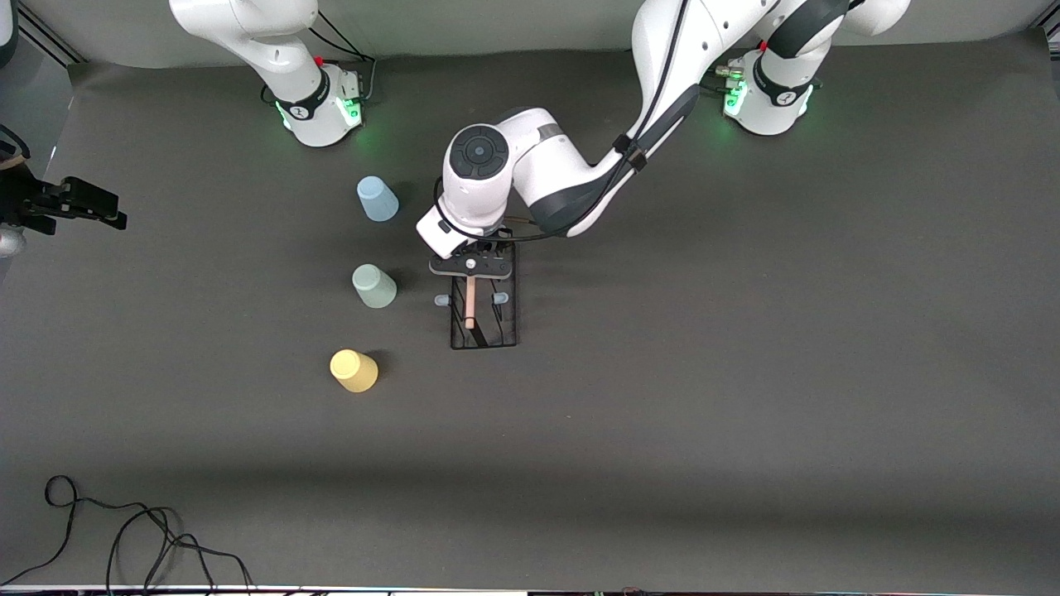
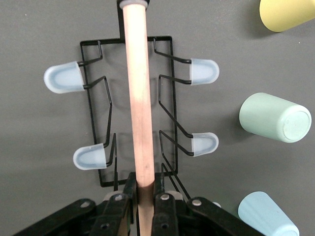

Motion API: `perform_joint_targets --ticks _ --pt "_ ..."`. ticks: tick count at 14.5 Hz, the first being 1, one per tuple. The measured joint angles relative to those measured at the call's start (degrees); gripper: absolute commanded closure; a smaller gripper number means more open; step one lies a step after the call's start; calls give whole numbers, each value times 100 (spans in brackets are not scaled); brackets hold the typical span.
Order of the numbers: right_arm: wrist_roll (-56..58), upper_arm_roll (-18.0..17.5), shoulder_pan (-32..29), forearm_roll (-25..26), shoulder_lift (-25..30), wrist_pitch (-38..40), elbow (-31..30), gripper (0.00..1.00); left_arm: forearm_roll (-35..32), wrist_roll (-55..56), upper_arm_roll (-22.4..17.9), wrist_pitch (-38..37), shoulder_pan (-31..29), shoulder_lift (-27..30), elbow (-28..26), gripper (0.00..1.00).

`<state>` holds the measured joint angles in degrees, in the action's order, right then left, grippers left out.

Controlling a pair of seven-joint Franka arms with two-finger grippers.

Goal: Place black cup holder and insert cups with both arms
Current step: 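Lower the holder onto the table beside the cup row, then open the left gripper and draw the left arm back to rest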

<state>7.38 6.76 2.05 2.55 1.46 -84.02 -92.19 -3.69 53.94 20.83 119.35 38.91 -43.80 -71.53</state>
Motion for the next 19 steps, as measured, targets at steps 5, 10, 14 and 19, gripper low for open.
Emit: perform_joint_targets --ticks 5,10,14,19 --pt "0 0 -1 0 0 0 0 0 1 238 -9 -139 -70 151 149 0" --pt "0 33 -3 0 2 0 1 0 209 293 -10 -2019 -702 1240 493 0" --pt "0 114 -5 0 4 0 -1 0 423 -241 -22 -3750 -1370 2394 587 0" --pt "-1 117 -4 0 3 4 -1 0 400 -2516 -100 -4764 -2711 3152 376 0"
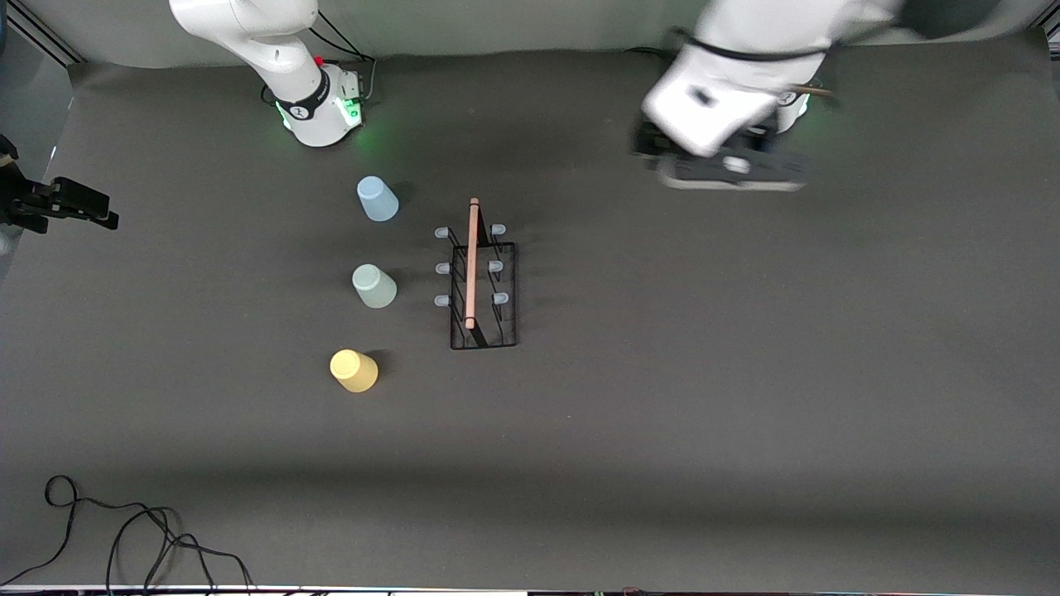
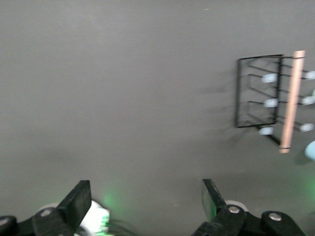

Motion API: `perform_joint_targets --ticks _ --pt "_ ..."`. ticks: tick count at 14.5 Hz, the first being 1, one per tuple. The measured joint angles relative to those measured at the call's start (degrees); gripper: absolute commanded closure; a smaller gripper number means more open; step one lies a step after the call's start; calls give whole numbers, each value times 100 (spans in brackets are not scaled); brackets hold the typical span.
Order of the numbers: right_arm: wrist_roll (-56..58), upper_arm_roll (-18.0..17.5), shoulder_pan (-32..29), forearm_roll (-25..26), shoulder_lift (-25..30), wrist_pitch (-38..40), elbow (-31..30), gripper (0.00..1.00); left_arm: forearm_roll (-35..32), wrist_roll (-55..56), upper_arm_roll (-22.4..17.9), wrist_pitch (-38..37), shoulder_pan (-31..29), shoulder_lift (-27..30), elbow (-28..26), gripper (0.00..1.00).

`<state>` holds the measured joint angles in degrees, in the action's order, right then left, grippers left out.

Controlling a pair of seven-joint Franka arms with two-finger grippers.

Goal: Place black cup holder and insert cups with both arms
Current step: 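Open the left gripper and draw the left arm back to rest, then reach the right gripper to the pale green cup and grasp it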

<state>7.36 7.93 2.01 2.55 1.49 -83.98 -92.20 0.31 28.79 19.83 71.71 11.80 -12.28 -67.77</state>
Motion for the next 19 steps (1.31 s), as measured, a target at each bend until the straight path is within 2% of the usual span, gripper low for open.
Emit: perform_joint_targets --ticks 3,6,8,10,12,16,19 --pt "-13 -9 9 0 0 10 -1 0 -7 -991 -22 -122 -1042 318 -408 0" --pt "-302 -31 48 -12 0 28 -3 0 -7 -1304 -109 -119 -1553 703 -1000 0" --pt "-589 -57 174 -14 0 55 -6 0 -8 -1509 -559 -96 -1444 914 -1328 0" --pt "-1021 -71 384 -68 0 71 -32 0 -8 -1826 -1248 -44 -1169 1018 -1505 0" --pt "-1584 -78 690 -153 1 59 -132 0 -6 -1979 -1671 45 -1021 1083 -1613 0" --pt "-2396 -95 1214 -251 20 -405 -536 0 8 -2012 -1756 516 -958 1385 -2117 0" --pt "-2800 -91 1405 -433 202 -1432 -1412 0 13 -2270 -1814 652 -955 1490 -2261 0"
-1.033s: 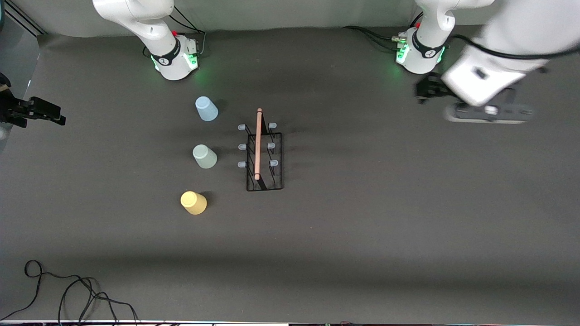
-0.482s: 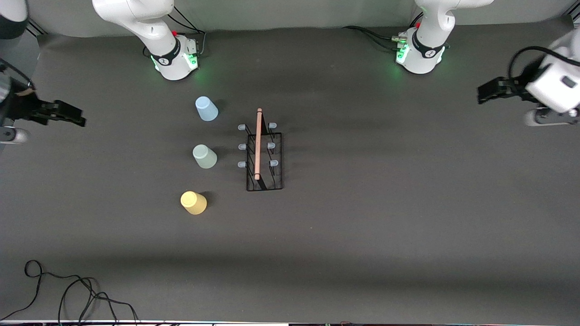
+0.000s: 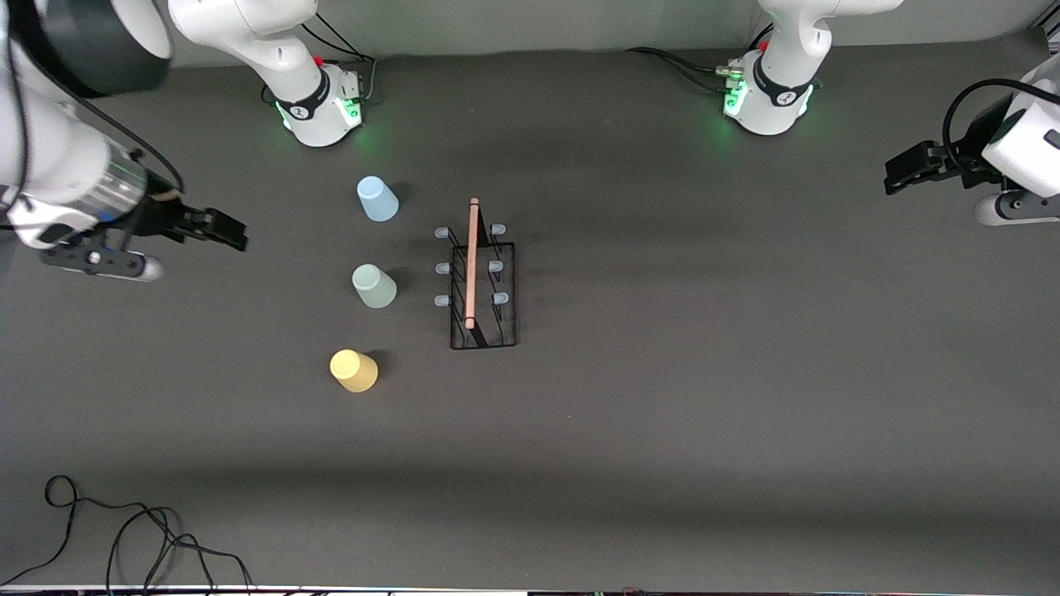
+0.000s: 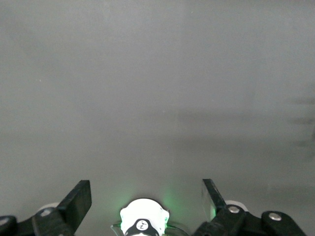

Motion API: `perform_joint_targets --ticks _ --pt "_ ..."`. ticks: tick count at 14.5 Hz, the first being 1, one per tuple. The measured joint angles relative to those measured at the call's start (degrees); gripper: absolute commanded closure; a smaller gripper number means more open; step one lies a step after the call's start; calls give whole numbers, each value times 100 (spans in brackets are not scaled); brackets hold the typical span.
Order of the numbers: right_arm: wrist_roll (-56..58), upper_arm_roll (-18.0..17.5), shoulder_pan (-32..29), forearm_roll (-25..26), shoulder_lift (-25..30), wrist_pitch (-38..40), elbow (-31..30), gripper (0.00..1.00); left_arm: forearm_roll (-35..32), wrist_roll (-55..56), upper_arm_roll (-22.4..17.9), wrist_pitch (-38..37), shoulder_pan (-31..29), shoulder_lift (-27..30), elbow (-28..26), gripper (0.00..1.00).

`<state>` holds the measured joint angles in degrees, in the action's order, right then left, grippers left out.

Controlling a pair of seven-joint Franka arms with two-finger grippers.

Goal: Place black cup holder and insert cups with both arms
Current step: 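Reach the right gripper to the pale green cup and grasp it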

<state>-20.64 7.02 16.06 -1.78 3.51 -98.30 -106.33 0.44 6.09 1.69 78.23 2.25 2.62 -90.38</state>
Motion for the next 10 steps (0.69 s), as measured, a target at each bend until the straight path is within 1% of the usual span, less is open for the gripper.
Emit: perform_joint_targets --ticks 3,5,7,10 --pt "-664 -3 433 -22 133 -1466 -1199 1 1 -211 -128 60 -1 3 -7 0" --pt "-986 -7 734 -22 69 -2484 -1946 2 1 -235 -150 83 0 3 -27 0" --pt "-1065 -9 855 -23 -130 -3094 -2389 2 2 -235 -150 126 2 2 -64 0" --pt "-1069 3 864 -23 -506 -3834 -2765 2 1 -235 -150 135 9 2 -68 0"
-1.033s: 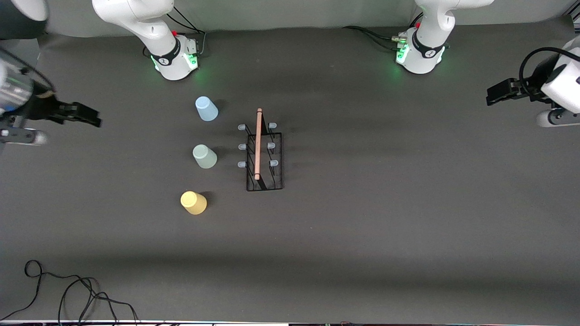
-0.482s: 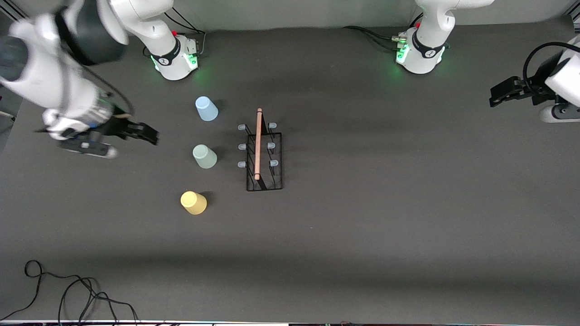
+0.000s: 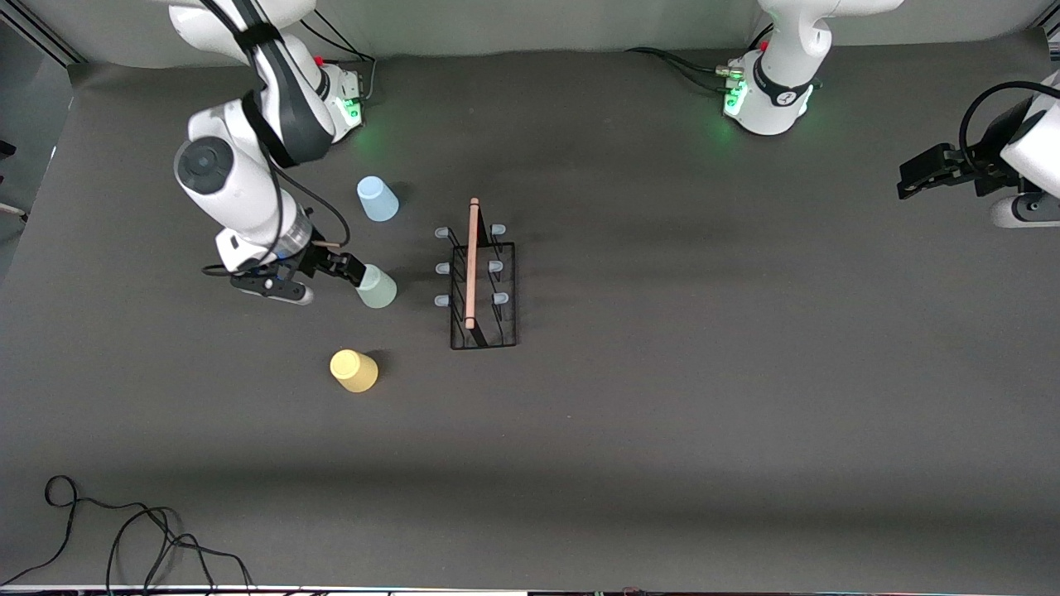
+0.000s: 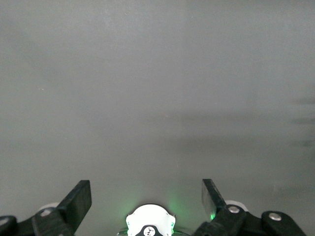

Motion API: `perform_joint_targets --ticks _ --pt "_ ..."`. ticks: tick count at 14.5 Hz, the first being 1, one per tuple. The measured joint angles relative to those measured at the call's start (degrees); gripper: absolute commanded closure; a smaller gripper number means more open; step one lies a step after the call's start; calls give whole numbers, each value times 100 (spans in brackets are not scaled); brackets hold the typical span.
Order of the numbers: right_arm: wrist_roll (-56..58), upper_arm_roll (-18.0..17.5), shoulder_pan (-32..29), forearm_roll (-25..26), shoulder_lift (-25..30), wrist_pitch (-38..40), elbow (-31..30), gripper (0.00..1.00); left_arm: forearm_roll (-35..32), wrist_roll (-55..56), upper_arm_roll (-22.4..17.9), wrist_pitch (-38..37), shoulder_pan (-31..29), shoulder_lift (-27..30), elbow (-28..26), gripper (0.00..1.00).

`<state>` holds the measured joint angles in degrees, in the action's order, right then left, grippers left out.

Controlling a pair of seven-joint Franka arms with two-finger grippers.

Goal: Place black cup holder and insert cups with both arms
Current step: 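Reach the right gripper to the pale green cup and grasp it, then lift the green cup and lower it onto a holder peg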

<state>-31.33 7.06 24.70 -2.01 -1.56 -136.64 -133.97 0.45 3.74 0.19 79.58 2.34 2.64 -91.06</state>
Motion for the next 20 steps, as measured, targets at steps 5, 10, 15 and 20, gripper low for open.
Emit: perform_joint_targets --ticks 5,10,15,20 --pt "-37 -2 73 -284 -625 -1587 -810 2 0 0 0 4 1 0 -3 0" --pt "-63 -4 318 -448 -1094 -1893 -838 21 -1 0 0 81 2 -10 -11 0" --pt "-63 -2 322 -449 -1061 -1715 -791 100 -1 0 0 150 4 -59 -59 0" --pt "-63 179 319 -450 -32 411 -148 100 -3 0 0 185 13 -65 -71 0"
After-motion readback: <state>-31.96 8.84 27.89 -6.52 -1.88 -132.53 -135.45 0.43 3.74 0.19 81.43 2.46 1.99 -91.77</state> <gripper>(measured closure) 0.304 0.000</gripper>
